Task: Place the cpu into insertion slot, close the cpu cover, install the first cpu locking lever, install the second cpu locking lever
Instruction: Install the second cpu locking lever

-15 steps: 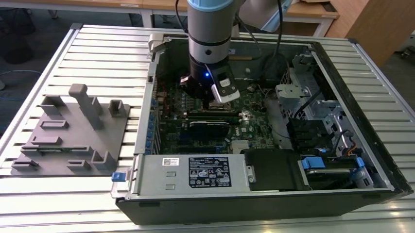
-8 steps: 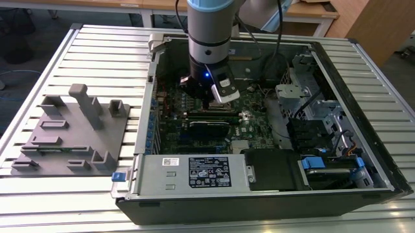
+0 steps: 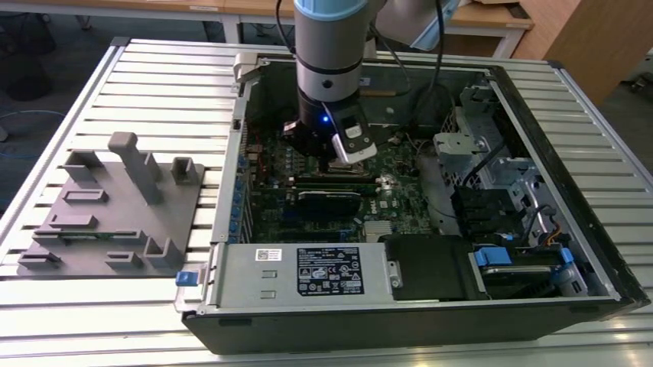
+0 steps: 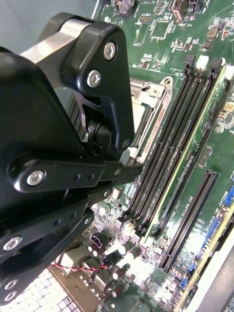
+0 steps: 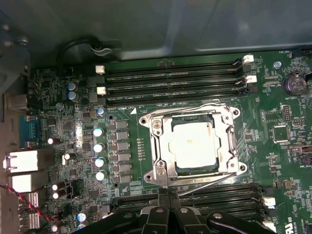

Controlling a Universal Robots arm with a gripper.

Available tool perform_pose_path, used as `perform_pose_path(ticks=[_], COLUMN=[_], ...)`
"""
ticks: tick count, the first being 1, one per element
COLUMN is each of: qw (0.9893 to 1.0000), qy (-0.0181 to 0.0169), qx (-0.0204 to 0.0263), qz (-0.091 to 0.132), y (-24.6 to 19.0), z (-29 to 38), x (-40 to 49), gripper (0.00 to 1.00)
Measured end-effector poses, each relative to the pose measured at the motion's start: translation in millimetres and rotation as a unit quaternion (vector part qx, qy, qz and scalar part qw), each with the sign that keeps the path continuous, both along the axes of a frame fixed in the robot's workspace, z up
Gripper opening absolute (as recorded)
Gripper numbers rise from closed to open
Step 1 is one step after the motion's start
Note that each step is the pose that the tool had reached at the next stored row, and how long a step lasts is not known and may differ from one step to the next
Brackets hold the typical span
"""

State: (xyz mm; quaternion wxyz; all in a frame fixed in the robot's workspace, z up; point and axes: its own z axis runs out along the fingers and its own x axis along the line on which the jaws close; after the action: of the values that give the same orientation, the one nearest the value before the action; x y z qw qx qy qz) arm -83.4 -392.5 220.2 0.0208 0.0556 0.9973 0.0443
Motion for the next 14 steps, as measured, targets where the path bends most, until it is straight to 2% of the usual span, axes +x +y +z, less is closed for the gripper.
perform_pose_path(ticks=[14], qw=[1.0], qy=[0.0], qx=[0.0], qz=[0.0], y=[0.0], z=[-2.1], x=[-2.0], gripper=[0.11])
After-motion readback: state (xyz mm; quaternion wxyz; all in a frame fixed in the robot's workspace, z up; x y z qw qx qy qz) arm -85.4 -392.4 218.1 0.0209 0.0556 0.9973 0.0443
